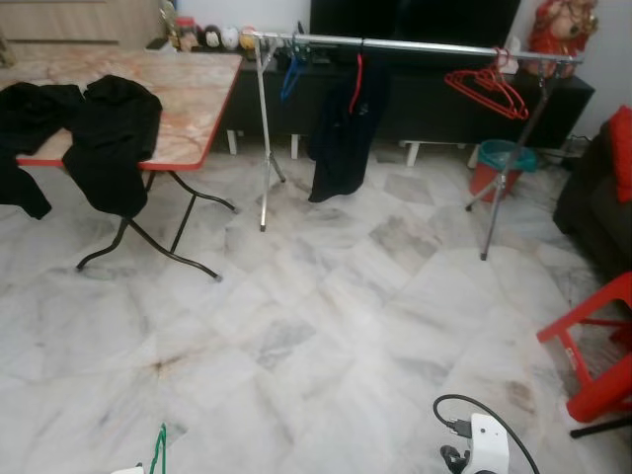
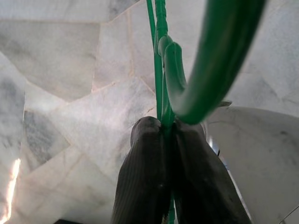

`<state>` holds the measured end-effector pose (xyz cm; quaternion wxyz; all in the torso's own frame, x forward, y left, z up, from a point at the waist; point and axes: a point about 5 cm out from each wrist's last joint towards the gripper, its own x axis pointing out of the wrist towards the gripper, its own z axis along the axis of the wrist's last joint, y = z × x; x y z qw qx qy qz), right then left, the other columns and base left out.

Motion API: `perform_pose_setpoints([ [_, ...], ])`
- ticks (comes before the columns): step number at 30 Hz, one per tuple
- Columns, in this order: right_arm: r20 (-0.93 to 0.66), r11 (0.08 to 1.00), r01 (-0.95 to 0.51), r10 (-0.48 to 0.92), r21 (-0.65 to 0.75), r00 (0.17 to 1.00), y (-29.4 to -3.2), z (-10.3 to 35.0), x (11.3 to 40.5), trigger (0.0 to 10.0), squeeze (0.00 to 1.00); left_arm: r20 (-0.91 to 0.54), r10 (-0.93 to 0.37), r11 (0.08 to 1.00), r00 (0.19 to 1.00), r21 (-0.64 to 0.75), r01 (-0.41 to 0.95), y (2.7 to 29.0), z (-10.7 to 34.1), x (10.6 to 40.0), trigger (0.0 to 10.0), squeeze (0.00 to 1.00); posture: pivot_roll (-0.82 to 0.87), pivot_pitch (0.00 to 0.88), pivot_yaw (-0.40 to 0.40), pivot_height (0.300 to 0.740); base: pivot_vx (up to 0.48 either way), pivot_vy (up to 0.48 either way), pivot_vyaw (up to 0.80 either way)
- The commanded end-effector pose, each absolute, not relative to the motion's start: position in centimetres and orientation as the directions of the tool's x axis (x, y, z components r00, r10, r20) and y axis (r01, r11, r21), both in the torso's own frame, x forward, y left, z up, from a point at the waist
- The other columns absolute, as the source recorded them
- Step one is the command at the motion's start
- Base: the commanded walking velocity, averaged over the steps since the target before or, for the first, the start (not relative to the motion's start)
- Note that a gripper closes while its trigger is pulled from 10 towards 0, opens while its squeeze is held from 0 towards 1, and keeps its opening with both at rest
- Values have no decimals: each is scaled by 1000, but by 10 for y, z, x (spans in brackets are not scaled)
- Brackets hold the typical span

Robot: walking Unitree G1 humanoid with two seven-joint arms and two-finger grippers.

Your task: Hang hanger

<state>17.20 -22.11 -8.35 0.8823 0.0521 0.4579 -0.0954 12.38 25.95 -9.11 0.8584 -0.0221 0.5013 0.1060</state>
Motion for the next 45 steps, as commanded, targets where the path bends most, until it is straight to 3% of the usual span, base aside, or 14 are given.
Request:
perform_pose_setpoints([
  [1, -818, 976, 216, -122, 3, 563, -222, -83, 174, 10000, 0, -869, 160, 976, 468, 67, -209, 260, -92, 122, 10000, 0, 73, 0, -55, 740, 277, 0, 0],
  [36, -816, 975, 220, -121, 8, 565, -221, -82, 175, 10000, 0, -869, 151, 978, 471, 61, -201, 259, -92, 123, 10000, 0, 76, 0, -58, 740, 307, 0, 0],
  [45, -818, 976, 219, -117, 11, 564, -221, -82, 176, 10000, 0, -869, 149, 978, 473, 58, -201, 259, -91, 124, 10000, 0, 75, 0, -59, 740, 314, 0, -708],
])
